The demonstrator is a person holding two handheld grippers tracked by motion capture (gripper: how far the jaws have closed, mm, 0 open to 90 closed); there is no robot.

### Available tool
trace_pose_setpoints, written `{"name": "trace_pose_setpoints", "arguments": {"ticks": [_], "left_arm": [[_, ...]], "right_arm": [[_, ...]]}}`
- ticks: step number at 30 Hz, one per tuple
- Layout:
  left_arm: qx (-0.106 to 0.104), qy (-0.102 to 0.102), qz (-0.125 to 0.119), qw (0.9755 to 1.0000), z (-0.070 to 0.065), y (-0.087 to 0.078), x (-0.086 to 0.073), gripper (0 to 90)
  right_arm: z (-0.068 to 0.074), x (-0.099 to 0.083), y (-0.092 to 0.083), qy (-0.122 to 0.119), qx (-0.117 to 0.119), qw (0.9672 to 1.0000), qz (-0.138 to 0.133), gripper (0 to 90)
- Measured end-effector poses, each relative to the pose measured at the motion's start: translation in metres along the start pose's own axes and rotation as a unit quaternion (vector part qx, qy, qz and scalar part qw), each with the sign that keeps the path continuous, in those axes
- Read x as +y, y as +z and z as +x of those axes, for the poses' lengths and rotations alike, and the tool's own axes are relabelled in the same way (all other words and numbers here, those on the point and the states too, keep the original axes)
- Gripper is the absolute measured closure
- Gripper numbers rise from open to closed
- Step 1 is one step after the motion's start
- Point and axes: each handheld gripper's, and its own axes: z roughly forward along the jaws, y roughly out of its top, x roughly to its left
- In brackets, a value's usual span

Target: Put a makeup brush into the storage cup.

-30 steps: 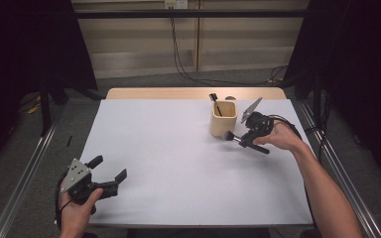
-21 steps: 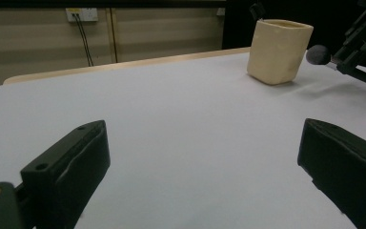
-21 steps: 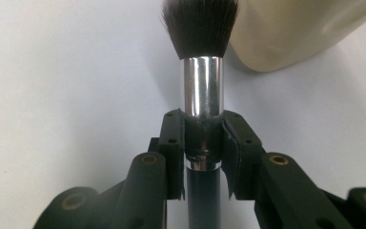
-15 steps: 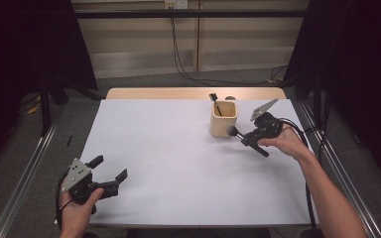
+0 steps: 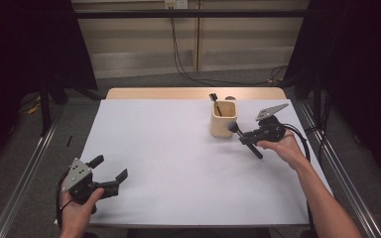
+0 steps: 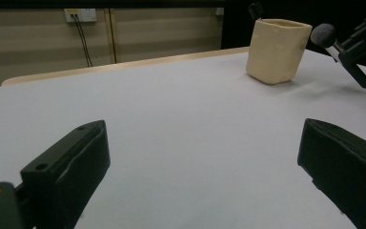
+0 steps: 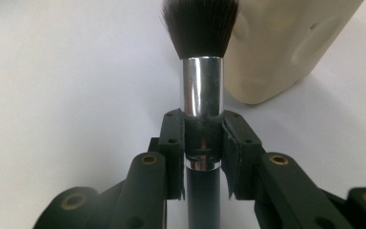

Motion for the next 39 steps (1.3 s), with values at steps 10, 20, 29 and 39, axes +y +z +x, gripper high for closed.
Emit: {"name": "trace_pose_setpoints", "arguments": {"ticks": [10,20,29,39], "left_arm": [[0.001,-0.001,-0.001,1.0,0.0,0.0,0.0,3.5],[0.001,-0.003,-0.002,1.0,-0.001,-0.001,0.0,3.5],[0.001,-0.003,-0.003,1.0,0.0,-0.001,0.0,3.5],[0.001,-0.003,-0.004,1.0,0.0,-0.001,0.0,3.5]], "right_arm": [[0.003,-0.013,-0.003,0.027,-0.015,0.9984,-0.048,72.5],[0.004,-0.016,-0.013,0.049,-0.032,0.9925,-0.108,72.5],[0.004,-0.019,-0.015,0.076,-0.045,0.9833,-0.159,72.5],[0.007,-0.021,-0.016,0.077,-0.054,0.972,-0.215,72.4]]}}
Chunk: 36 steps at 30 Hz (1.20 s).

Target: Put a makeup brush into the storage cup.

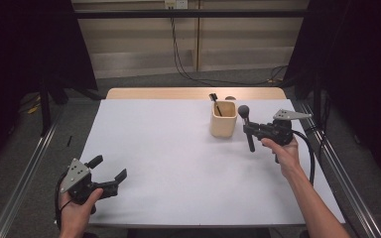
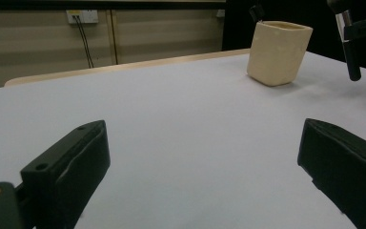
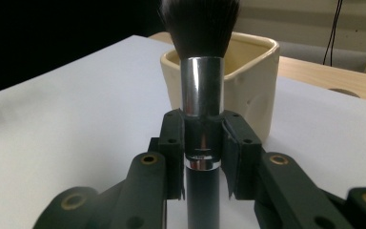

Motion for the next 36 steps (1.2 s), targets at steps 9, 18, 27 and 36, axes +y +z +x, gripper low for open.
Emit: {"name": "trace_pose_setpoints", "arguments": {"ticks": [9,18,27,36], "left_arm": [[0.001,0.0,0.001,1.0,0.0,0.0,0.0,3.5],[0.002,0.003,0.004,1.0,0.0,0.001,0.0,3.5],[0.002,0.001,0.004,1.0,0.001,0.001,0.0,3.5],[0.004,-0.002,0.002,1.0,0.001,0.001,0.0,3.5]], "right_arm": [[0.004,0.008,-0.005,-0.014,0.005,0.9987,-0.048,72.4],[0.006,0.016,-0.005,-0.016,0.007,0.9979,-0.062,72.4],[0.009,0.031,-0.004,-0.017,0.005,0.9969,-0.077,72.4],[0.012,0.046,0.0,-0.023,0.004,0.9961,-0.085,72.4]]}}
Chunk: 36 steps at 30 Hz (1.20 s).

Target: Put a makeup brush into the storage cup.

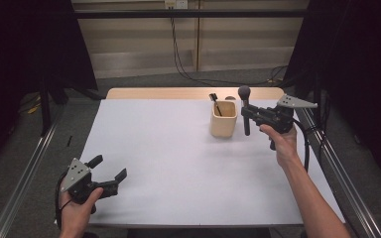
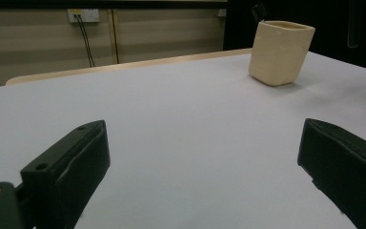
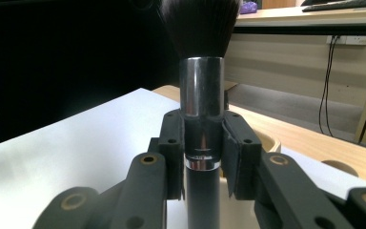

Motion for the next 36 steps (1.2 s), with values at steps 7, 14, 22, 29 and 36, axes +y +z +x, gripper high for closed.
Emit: {"name": "trace_pose_setpoints", "arguments": {"ticks": [7,14,22,29,36], "left_arm": [[-0.001,-0.001,0.0,1.0,0.0,0.0,0.0,3.5],[0.0,-0.001,0.001,1.0,0.001,0.0,0.0,3.5],[-0.003,-0.001,0.0,1.0,0.0,0.0,0.0,3.5],[-0.004,-0.002,-0.001,1.0,0.0,0.0,0.0,3.5],[-0.005,0.001,-0.002,1.0,-0.001,-0.001,0.001,3.5]], "right_arm": [[0.001,0.011,0.006,-0.009,-0.001,1.0,0.001,72.4],[0.003,0.024,0.015,-0.013,0.002,0.9999,-0.007,72.4],[0.004,0.034,0.025,-0.012,-0.001,0.9998,-0.015,72.4],[0.001,0.044,0.029,-0.014,-0.008,0.9997,-0.019,72.4],[-0.003,0.052,0.036,-0.013,-0.017,0.9995,-0.024,72.4]]}}
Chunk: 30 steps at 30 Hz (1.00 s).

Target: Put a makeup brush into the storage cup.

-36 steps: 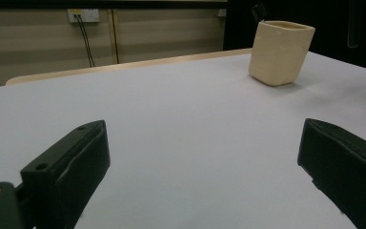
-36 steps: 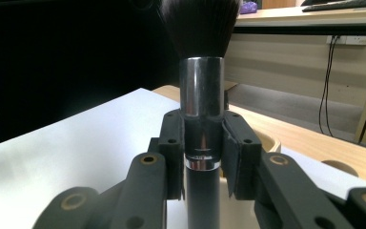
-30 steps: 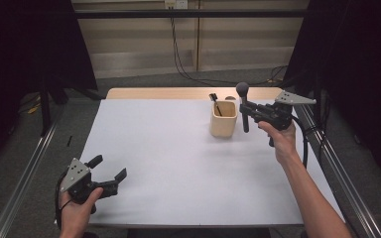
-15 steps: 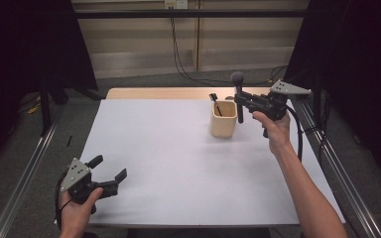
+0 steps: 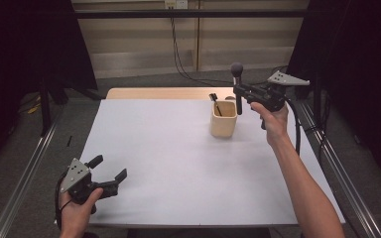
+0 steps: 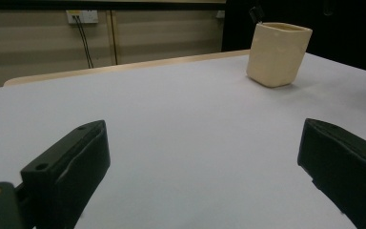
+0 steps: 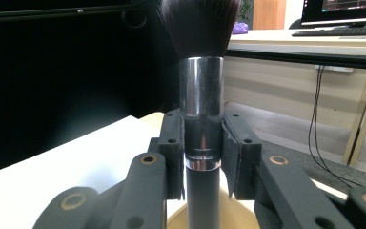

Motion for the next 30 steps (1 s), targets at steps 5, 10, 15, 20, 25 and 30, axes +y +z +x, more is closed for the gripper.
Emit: {"name": "trace_pose_setpoints", "arguments": {"ticks": [5,10,15,20,25,30], "left_arm": [[-0.001,-0.001,0.001,1.0,0.0,0.0,0.0,3.5],[-0.004,0.003,0.003,1.0,0.0,0.0,0.0,3.6],[-0.003,0.0,0.001,1.0,0.0,0.0,0.0,3.6],[-0.003,0.001,0.0,1.0,0.0,0.001,0.0,3.6],[-0.004,0.002,0.0,1.0,0.001,0.001,0.0,3.5],[-0.003,0.002,-0.001,1.0,0.001,0.0,0.0,3.5]], "right_arm": [[0.0,0.008,0.007,0.0,-0.009,1.0,0.004,72.4],[-0.001,0.012,0.017,-0.001,-0.016,0.9999,-0.001,72.4],[-0.002,0.011,0.027,-0.002,-0.024,0.9997,0.004,72.4],[-0.006,0.011,0.034,0.0,-0.032,0.9995,0.003,72.4],[-0.004,0.005,0.04,0.001,-0.033,0.9994,0.008,72.4],[-0.002,0.001,0.045,-0.006,-0.029,0.9995,0.013,72.3]]}}
